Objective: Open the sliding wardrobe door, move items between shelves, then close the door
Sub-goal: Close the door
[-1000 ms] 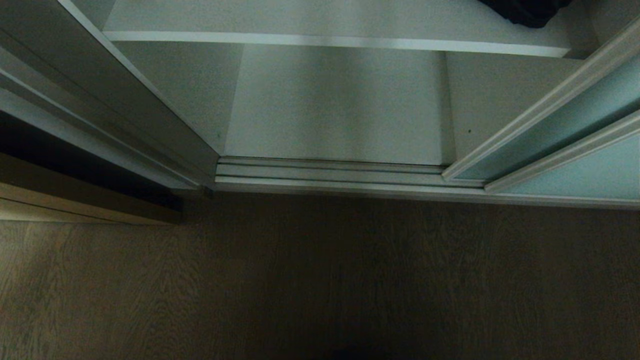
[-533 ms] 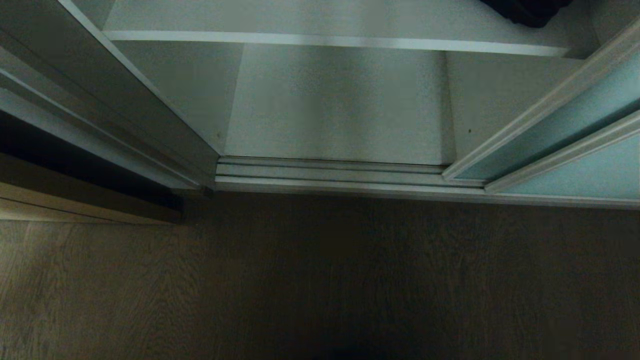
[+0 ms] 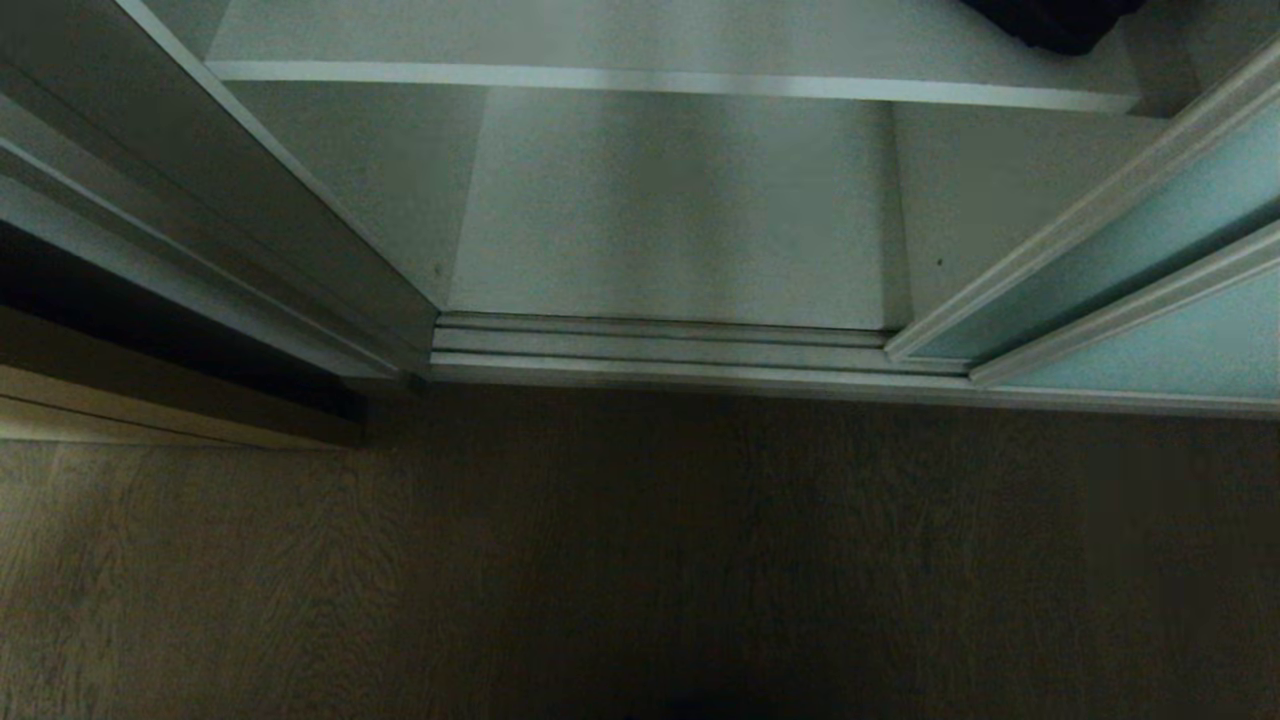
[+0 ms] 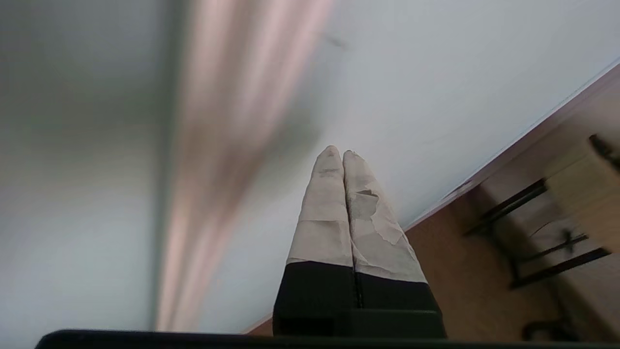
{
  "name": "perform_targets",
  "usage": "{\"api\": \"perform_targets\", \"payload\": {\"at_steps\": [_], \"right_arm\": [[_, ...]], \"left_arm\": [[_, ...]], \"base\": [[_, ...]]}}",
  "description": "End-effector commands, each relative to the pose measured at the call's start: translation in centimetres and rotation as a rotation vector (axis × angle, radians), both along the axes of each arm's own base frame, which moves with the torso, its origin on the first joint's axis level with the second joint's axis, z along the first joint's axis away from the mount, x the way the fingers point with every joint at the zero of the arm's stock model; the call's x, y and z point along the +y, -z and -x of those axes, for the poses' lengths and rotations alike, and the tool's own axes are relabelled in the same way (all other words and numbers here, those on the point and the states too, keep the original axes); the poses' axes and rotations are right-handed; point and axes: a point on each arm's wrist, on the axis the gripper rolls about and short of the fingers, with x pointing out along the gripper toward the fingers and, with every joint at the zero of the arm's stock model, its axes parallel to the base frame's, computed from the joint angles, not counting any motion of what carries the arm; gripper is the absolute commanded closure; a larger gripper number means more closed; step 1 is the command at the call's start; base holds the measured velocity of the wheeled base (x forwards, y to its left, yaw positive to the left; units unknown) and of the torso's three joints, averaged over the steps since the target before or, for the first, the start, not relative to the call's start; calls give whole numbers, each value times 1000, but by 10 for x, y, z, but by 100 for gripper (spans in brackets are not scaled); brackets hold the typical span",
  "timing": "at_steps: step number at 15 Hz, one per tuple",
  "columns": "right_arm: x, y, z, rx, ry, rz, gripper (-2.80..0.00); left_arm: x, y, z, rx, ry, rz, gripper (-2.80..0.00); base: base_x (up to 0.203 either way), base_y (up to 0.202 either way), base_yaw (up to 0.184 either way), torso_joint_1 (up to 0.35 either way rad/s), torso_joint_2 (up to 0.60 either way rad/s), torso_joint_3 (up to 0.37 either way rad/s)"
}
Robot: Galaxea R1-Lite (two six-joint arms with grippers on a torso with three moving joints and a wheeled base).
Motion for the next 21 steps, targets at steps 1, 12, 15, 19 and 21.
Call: {"api": "perform_targets", "payload": {"at_steps": [1,12,15,19,21], "right_arm": [[-15,8,-2,16,17,-11,0],[-49,0,-18,-12,-150,-32,0],[-41,-1,-20,-15,-203,-25,0],[-6,-6,-10,-43,-305,35,0],[12,-5,-1,-52,-364,68,0]], "left_arm": [[0,0,0,1,0,0,0],[0,0,0,1,0,0,0],[0,0,0,1,-2,0,0],[0,0,0,1,0,0,0],[0,0,0,1,0,0,0]], "base": [[0,0,0,0,0,0],[0,0,0,0,0,0],[0,0,0,0,0,0],[0,0,0,0,0,0],[0,0,0,0,0,0]]}}
